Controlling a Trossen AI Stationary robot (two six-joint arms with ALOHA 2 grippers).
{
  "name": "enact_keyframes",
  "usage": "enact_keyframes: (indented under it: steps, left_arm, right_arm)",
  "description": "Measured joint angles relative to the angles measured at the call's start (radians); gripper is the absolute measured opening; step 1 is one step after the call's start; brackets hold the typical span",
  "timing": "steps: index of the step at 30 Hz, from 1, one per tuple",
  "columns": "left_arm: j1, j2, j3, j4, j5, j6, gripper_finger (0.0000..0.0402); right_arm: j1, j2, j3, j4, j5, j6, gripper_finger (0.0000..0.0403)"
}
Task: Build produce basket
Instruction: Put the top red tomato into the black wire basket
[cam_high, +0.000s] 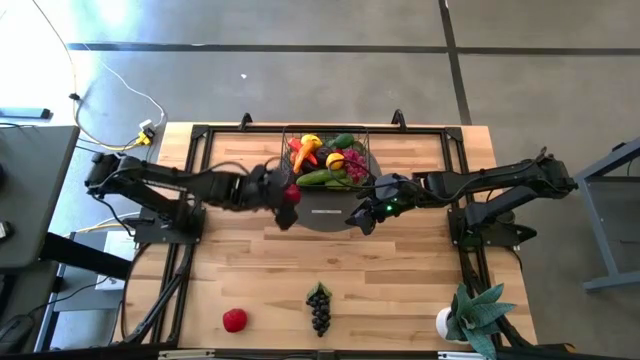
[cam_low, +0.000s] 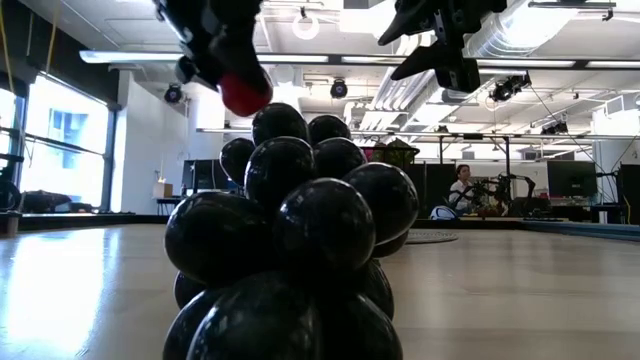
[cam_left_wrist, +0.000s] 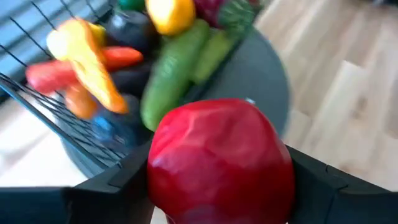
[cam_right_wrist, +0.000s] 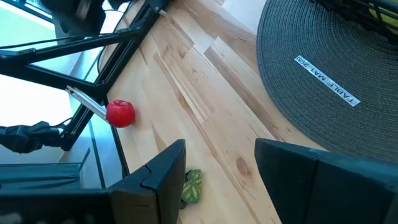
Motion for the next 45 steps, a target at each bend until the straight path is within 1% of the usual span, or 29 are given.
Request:
enact_keyframes:
  steps: [4,8,13,18,24,26,29,34,41,45]
  left_arm:
    - [0.114,0.0,0.0,0.058,0.007,0.142,0.025]
    - [0.229,0.001,0.0,0.149,0.038,0.278,0.025]
    - [0.36,0.001,0.0,0.268,0.117,0.43,0.025]
    - [0.48,0.01,0.0,0.349,0.202,0.527,0.025]
    - [0.596,0.082,0.0,0.389,0.325,0.53,0.025]
    - [0.624,0.113,-0.001,0.397,0.37,0.522,0.025]
    - [0.651,0.152,-0.001,0.41,0.407,0.501,0.025]
    - [0.682,0.196,-0.001,0.411,0.419,0.483,0.026]
    - [0.713,0.201,-0.001,0.414,0.416,0.466,0.0296]
    - [0.726,0.201,-0.001,0.415,0.447,0.457,0.0317]
  right_arm:
    - [0.0,0.0,0.0,0.001,0.0,0.001,0.0176]
    - [0.0,0.0,0.0,0.001,0.0,0.0,0.0176]
    - [0.0,0.0,0.0,0.001,0.0,0.0,0.0176]
    - [0.0,0.0,0.0,0.0,0.0,0.0,0.0176]
    - [0.0,0.0,0.0,0.001,0.0,-0.001,0.0176]
    - [0.0,0.0,0.0,0.001,0.0,0.0,0.0176]
    - [0.0,0.0,0.0,0.001,0.0,-0.002,0.0176]
    - [0.0,0.0,0.0,0.001,0.0,-0.001,0.0176]
    - [0.0,0.0,0.0,0.001,0.0,0.0,0.0176]
    - [0.0,0.0,0.0,0.001,0.0,0.0,0.0176]
